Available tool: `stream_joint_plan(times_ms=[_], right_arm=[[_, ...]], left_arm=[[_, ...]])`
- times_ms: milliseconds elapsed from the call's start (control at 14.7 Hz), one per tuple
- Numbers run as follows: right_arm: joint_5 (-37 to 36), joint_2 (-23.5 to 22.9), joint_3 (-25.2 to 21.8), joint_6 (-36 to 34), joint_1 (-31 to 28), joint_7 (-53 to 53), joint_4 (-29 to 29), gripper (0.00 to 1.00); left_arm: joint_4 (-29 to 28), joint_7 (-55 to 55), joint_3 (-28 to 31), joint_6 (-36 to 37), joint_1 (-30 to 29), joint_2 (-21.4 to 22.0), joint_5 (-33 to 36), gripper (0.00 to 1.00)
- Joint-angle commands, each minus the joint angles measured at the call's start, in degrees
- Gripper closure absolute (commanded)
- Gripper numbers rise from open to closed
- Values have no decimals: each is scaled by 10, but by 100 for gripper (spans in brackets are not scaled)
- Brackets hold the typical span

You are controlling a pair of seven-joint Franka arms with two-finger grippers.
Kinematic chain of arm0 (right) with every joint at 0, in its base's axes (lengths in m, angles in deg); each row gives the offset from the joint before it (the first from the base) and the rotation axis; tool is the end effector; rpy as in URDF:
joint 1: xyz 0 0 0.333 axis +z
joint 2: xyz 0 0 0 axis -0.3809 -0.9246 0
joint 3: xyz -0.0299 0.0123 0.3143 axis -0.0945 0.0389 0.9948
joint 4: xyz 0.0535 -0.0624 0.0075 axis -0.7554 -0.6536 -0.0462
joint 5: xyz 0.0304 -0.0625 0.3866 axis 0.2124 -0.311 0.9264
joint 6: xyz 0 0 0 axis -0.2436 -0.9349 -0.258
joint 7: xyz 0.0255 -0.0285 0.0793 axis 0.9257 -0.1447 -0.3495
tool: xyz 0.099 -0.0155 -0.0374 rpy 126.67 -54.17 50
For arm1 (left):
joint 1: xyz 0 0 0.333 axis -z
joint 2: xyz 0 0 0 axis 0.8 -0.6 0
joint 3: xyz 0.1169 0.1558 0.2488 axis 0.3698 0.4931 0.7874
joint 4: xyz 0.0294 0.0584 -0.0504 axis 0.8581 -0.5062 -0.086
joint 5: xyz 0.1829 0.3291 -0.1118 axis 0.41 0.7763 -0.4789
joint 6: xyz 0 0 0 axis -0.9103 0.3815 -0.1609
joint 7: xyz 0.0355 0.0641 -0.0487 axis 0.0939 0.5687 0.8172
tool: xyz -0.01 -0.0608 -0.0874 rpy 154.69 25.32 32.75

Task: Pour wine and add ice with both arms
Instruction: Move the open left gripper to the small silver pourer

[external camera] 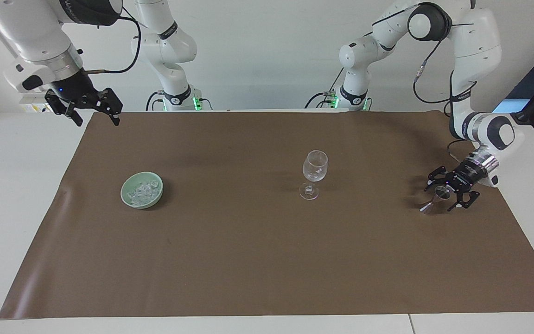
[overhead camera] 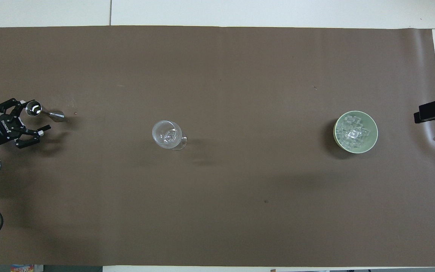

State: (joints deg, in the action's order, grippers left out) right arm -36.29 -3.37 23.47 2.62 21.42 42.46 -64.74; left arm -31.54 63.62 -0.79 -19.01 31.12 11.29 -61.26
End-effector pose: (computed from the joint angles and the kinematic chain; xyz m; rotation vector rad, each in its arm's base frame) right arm 0.5354 -0.0418 0.6291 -3.1383 0.0208 0.0423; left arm 0.5533 0.2140 0.2424 1.1004 1.6830 -0.6473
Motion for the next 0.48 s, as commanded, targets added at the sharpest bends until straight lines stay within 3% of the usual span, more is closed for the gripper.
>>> stream_joint_plan(times_ms=[0, 408], right_arm=[[9, 3, 4, -2, -7, -6, -4, 0], [9, 3, 4, -2, -8, -6, -4, 0]], left_arm=[[-24, 6, 0, -20, 13, 18, -18, 0], [-32, 7, 0, -37, 24, 18, -36, 0]])
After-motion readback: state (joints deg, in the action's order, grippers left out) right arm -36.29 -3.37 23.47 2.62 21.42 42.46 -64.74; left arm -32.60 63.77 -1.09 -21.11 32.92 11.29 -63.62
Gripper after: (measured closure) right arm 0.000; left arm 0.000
